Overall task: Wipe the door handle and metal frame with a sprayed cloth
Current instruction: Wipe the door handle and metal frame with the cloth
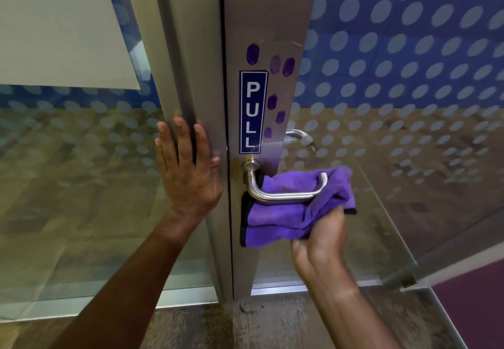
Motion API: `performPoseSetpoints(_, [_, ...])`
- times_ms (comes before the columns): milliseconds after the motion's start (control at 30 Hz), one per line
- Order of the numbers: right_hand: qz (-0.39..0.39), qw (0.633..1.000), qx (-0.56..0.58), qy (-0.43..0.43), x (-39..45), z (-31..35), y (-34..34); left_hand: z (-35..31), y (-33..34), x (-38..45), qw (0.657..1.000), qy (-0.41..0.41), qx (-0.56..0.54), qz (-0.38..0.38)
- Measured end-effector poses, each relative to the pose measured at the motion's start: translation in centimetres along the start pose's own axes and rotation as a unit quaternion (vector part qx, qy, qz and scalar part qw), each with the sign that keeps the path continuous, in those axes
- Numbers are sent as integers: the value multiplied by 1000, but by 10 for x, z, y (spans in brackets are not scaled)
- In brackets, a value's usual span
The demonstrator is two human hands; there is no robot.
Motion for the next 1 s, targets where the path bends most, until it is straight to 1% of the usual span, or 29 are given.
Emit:
performPoseSetpoints(100, [54,998,45,10,1,1,8,1,1,-1,1000,2,6,-1])
performPoseSetpoints(200, [64,996,61,-4,13,17,18,1,1,0,1000,2,2,0])
performPoseSetpoints(267, [60,996,68,6,10,14,20,1,0,0,1000,3,6,0])
performPoseSetpoints(400, [46,993,90,64,-16,-14,6,1,0,0,1000,0,4,1])
performPoseSetpoints(500, [21,992,91,88,-36,-23,-6,1,0,0,1000,2,0,7])
performPoseSetpoints(567, [-5,995,55,83,-45,-18,-19,1,-1,0,1000,3,-1,10])
performPoseSetpoints(600, [-20,998,20,64,-50,-10,-26,1,0,0,1000,2,1,9])
performPoseSetpoints(633, [-40,998,-35,25,-53,3,-33,1,0,0,1000,3,4,7])
performPoseSetpoints(667, [-72,990,-111,-47,-57,25,-38,0,0,1,1000,4,5,5])
performPoseSetpoints(700, [-95,965,-198,-142,-62,54,-37,0,0,1,1000,3,5,4])
performPoseSetpoints(733, [-79,930,-275,-232,-67,79,-24,0,0,1,1000,2,4,3])
performPoseSetpoints(767, [-31,891,-344,-295,-71,96,-4,1,0,1,1000,0,3,2])
performPoseSetpoints(800, [22,852,-404,-333,-72,105,17,1,1,0,1000,0,2,0])
performPoseSetpoints(867, [98,758,-516,-387,-69,110,44,2,2,-2,1000,0,0,-3])
performPoseSetpoints(900, [118,704,-569,-408,-67,107,53,3,3,-2,1000,0,1,-3])
performPoseSetpoints(933, [131,650,-623,-415,-64,99,62,3,4,-1,1000,1,2,-2])
performPoseSetpoints(1000, [144,551,-720,-398,-60,74,79,3,5,-1,1000,-1,0,6])
Point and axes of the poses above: each hand's wrist, its own x-axis towards the middle knuckle, its own y-axis out of the palm, z = x × y, the point moved 8 cm from there along x, towards the middle knuckle, and after that the axes turned 7 degrees about z, right-handed, at the moved point
